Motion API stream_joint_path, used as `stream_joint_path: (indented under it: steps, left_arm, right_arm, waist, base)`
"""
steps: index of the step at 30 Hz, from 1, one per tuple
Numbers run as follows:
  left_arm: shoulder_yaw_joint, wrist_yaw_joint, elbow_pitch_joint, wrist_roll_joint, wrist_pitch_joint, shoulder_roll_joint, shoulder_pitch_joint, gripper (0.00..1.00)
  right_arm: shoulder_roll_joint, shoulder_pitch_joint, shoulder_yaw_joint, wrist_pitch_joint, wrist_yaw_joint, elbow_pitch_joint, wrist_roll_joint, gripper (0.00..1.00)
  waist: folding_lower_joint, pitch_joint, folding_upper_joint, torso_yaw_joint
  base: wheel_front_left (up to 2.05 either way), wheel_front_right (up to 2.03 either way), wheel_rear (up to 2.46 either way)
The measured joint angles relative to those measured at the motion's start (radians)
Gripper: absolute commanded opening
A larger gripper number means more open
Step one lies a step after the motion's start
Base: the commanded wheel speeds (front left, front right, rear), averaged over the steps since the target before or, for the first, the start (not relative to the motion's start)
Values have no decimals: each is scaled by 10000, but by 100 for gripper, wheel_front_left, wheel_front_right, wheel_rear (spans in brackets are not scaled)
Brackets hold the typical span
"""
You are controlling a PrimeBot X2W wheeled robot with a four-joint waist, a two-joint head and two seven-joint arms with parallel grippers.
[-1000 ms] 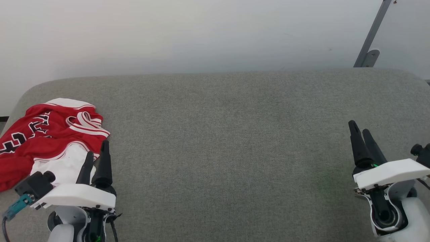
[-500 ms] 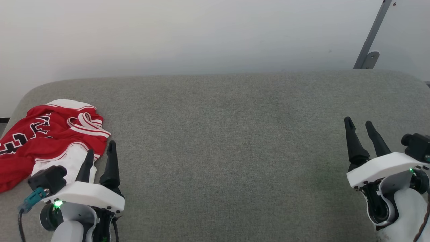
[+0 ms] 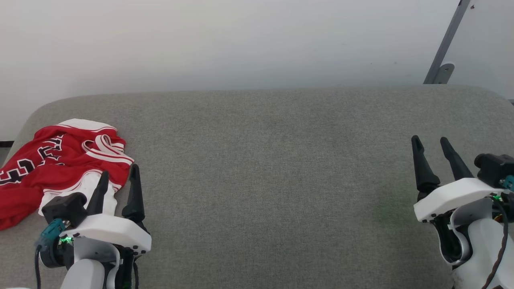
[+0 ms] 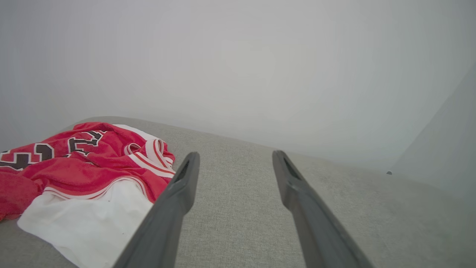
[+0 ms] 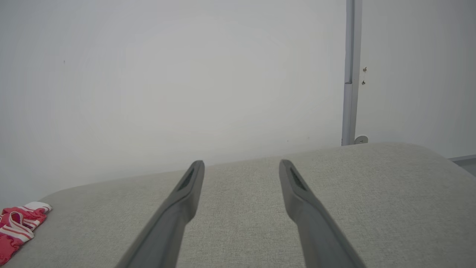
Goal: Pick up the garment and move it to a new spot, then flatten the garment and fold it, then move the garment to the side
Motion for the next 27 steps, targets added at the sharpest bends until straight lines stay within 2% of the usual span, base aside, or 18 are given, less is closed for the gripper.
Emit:
stream_joint_path:
  steps: [10,27]
  left_arm:
    - [-81,50,196,606,-205,33,-117,100]
    - [255,-453,874,1383,-598,-90,-284,100]
  right_arm:
    - [-63,-198,-29,-199,0,130,-744,100]
    - [-102,-361,52,-608,0,328,-1271,100]
  waist:
    - [0,15,0,20]
    - [0,-37,0,32]
  base:
    - [0,0,0]
    - [0,0,0]
